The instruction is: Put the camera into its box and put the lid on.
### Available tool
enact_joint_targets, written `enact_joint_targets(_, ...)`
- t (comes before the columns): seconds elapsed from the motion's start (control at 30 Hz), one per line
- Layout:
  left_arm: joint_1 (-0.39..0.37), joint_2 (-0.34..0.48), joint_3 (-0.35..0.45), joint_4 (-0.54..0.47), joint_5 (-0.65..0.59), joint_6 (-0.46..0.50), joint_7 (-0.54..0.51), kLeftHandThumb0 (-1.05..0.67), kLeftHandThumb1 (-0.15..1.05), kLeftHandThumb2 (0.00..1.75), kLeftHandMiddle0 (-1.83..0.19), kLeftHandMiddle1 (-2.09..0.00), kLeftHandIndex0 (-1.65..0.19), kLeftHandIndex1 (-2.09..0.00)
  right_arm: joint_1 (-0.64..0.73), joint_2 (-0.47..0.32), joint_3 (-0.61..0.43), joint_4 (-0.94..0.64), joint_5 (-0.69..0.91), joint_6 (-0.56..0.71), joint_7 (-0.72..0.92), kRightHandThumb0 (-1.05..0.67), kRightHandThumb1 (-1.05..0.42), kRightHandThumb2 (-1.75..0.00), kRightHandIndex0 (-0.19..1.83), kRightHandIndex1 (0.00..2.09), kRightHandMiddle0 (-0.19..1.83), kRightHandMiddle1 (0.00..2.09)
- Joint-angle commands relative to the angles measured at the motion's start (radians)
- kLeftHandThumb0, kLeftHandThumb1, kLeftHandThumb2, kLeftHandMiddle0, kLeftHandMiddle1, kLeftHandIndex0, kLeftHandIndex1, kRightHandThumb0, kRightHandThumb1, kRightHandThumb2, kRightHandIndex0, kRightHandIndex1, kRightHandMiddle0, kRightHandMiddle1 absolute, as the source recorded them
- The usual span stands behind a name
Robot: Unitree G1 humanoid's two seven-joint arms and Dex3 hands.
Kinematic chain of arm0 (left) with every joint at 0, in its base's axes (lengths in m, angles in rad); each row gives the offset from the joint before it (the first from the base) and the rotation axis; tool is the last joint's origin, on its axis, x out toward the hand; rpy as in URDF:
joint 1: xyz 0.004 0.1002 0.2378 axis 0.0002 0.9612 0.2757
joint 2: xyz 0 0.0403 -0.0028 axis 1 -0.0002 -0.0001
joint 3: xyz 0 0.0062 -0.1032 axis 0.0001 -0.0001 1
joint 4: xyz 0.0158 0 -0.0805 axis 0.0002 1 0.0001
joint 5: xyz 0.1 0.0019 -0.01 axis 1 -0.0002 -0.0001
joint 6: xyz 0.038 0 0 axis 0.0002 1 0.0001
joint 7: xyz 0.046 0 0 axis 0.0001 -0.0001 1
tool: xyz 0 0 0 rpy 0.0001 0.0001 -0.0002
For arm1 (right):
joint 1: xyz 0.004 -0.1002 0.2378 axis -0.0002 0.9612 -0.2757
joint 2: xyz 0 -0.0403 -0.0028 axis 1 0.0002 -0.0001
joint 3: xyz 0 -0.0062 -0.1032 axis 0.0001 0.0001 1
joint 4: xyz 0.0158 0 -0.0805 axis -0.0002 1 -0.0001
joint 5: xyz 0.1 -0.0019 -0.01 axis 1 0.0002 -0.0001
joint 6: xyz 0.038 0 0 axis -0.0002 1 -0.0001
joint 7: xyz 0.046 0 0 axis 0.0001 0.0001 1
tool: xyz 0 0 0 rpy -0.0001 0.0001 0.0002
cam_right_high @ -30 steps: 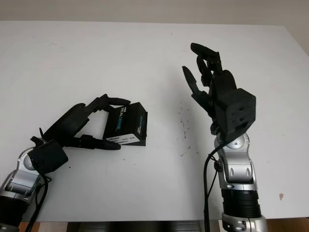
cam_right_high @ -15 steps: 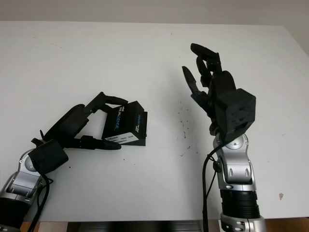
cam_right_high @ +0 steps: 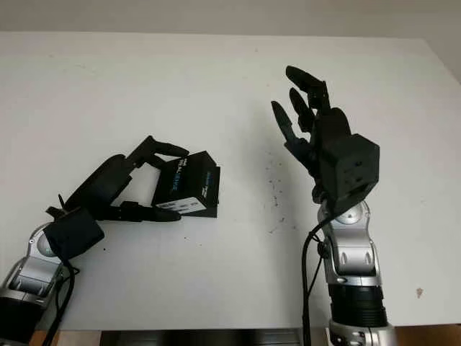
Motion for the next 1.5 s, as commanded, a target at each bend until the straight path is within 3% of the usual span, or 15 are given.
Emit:
enact_joint_targets(0.0, 0.001, 0.011, 0.020, -0.014, -0.004, -0.019, 0.004, -0.38, 1.05, 0.24, 0.06, -1.51, 0.03, -1.13, 0.005, 0.002, 0.000, -0.012, 0.000, -0.012, -0.001, -0.58, -1.05, -0.34, 0.32, 0.25, -0.01, 0.62)
enact_joint_targets(0.07, -0.004, 0.019, 0.022, -0.012, 0.016, -0.054, 0.022, -0.35, 1.05, 0.31, 0.05, -1.47, 0.02, -1.15, 0.004, 0.002, -0.001, -0.008, 0.003, -0.013, 0.002, -0.58, -1.05, -0.34, 0.07, 0.77, -0.01, 0.61)
enact_joint_targets(0.2, -0.011, 0.030, 0.034, -0.045, 0.022, -0.060, 0.021, -0.30, 1.05, 0.38, 0.06, -1.55, 0.00, -1.19, 0.004, 0.004, -0.002, 0.001, 0.014, -0.027, 0.011, -0.59, -1.05, -0.34, -0.15, 1.32, -0.02, 0.64)
enact_joint_targets(0.27, -0.014, 0.035, 0.039, -0.063, 0.024, -0.056, 0.020, -0.31, 1.05, 0.39, 0.07, -1.59, 0.00, -1.21, 0.003, 0.006, -0.001, 0.006, 0.016, -0.031, 0.011, -0.59, -1.05, -0.34, -0.18, 1.38, -0.04, 0.69)
enact_joint_targets(0.43, -0.015, 0.037, 0.046, -0.092, 0.026, -0.054, 0.020, -0.31, 1.05, 0.36, 0.05, -1.58, 0.00, -1.22, 0.001, 0.006, 0.003, 0.018, 0.010, -0.042, 0.007, -0.60, -1.05, -0.34, -0.19, 1.96, -0.06, 0.74)
enact_joint_targets(0.5, -0.013, 0.037, 0.048, -0.105, 0.026, -0.043, 0.016, -0.31, 1.05, 0.35, 0.04, -1.58, 0.00, -1.21, 0.001, 0.006, 0.004, 0.020, 0.009, -0.045, 0.009, -0.61, -1.05, -0.34, -0.19, 1.66, -0.06, 0.74)
enact_joint_targets(0.67, -0.011, 0.037, 0.052, -0.127, 0.031, -0.035, 0.015, -0.30, 1.05, 0.33, 0.01, -1.50, -0.01, -1.19, 0.003, 0.004, 0.006, 0.025, 0.007, -0.051, 0.008, -0.62, -1.05, -0.34, -0.19, 1.42, -0.06, 0.77)
enact_joint_targets(0.8, -0.008, 0.034, 0.052, -0.142, 0.023, -0.027, 0.009, -0.30, 1.05, 0.32, -0.01, -1.46, -0.02, -1.18, 0.004, 0.009, 0.006, 0.015, 0.006, -0.036, 0.001, -0.63, -1.05, -0.33, -0.19, 1.84, -0.05, 0.75)
enact_joint_targets(0.93, -0.002, 0.027, 0.050, -0.149, 0.018, -0.020, 0.010, -0.30, 1.05, 0.30, -0.03, -1.45, -0.03, -1.17, 0.009, 0.011, 0.004, 0.014, 0.012, -0.037, 0.003, -0.62, -1.05, -0.33, -0.19, 1.94, -0.03, 0.68)
enact_joint_targets(1.13, 0.007, 0.015, 0.046, -0.153, 0.021, -0.022, 0.018, -0.31, 1.05, 0.28, -0.04, -1.46, -0.04, -1.17, 0.014, 0.004, 0.008, 0.006, 0.004, -0.026, 0.002, -0.62, -1.05, -0.33, -0.19, 1.43, 0.01, 0.56)
enact_joint_targets(1.2, 0.010, 0.013, 0.045, -0.152, 0.028, -0.025, 0.023, -0.32, 1.05, 0.28, -0.04, -1.46, -0.04, -1.18, 0.013, 0.004, 0.008, 0.008, -0.002, -0.027, -0.002, -0.62, -1.05, -0.33, -0.19, 1.43, 0.04, 0.51)
enact_joint_targets(1.27, 0.015, 0.012, 0.045, -0.155, 0.033, -0.025, 0.027, -0.33, 1.05, 0.28, -0.04, -1.44, -0.03, -1.17, 0.011, 0.007, 0.006, 0.011, 0.000, -0.029, -0.003, -0.63, -1.05, -0.32, -0.19, 1.78, 0.06, 0.49)
enact_joint_targets(1.33, 0.018, 0.011, 0.045, -0.159, 0.036, -0.022, 0.028, -0.33, 1.05, 0.28, -0.04, -1.44, -0.03, -1.17, 0.011, 0.007, 0.004, 0.012, 0.004, -0.030, -0.001, -0.63, -1.05, -0.32, -0.19, 1.64, 0.07, 0.48)
enact_joint_targets(1.43, 0.021, 0.011, 0.047, -0.163, 0.038, -0.023, 0.029, -0.34, 1.05, 0.29, -0.04, -1.44, -0.03, -1.18, 0.012, 0.009, 0.001, 0.012, 0.011, -0.029, 0.001, -0.62, -1.05, -0.32, -0.19, 1.99, 0.08, 0.47)
enact_joint_targets(1.47, 0.022, 0.012, 0.048, -0.165, 0.039, -0.023, 0.029, -0.34, 1.05, 0.29, -0.04, -1.44, -0.03, -1.18, 0.012, 0.009, 0.001, 0.013, 0.013, -0.031, 0.001, -0.62, -1.05, -0.32, -0.19, 1.76, 0.08, 0.47)
